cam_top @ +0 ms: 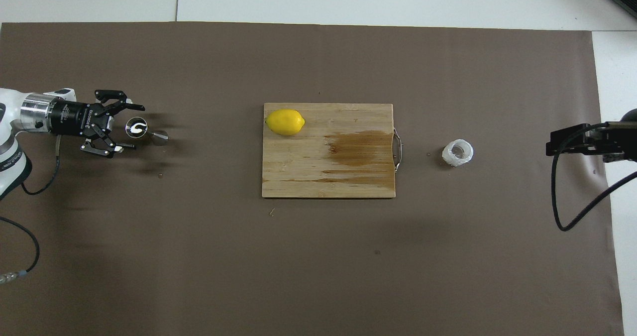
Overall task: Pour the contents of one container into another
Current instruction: 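Move the left gripper onto the small dark cup and close it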
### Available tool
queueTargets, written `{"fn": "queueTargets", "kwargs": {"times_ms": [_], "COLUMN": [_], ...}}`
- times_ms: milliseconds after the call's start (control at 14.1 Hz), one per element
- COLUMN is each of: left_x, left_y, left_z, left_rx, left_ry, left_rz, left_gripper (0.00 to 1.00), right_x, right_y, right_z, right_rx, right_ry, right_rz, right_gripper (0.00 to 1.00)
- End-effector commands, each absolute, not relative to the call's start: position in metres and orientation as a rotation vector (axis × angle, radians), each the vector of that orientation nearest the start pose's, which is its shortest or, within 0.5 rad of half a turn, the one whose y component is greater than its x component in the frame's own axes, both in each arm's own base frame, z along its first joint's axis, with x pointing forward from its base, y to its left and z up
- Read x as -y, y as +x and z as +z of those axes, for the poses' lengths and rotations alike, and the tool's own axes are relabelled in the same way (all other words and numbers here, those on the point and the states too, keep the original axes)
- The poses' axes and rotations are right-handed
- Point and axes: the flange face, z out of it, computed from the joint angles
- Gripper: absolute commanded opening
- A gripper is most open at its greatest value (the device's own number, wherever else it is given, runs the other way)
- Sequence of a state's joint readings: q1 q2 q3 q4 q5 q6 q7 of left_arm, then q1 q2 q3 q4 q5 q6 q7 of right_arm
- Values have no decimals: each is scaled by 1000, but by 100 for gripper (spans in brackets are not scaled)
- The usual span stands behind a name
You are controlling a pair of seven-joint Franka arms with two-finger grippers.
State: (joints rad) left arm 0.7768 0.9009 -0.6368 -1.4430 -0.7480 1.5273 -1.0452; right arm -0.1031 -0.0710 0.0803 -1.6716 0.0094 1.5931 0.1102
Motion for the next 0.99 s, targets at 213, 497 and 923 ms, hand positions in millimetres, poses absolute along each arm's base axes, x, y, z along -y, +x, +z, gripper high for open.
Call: {"fn": "queueTargets", "kwargs": {"times_ms": [213, 497, 923], "left_x": [-104, -103, -106], "left_y": [652, 652, 652], "left_z": [258, 258, 258], "left_rx": [-1284, -1281, -1286], "left_ry": [1418, 1419, 1418], "left_rz": [-1315, -1314, -1308], "left_gripper": [93, 83, 81], "right_x": [12, 12, 12], "right_y": [531, 531, 531], "right_z": [619, 619, 619], "right_rx": [-191, -191, -191], "right_ry": [-3129, -3129, -3129], "right_rz": [20, 20, 20], "right_gripper": [100, 100, 100]}}
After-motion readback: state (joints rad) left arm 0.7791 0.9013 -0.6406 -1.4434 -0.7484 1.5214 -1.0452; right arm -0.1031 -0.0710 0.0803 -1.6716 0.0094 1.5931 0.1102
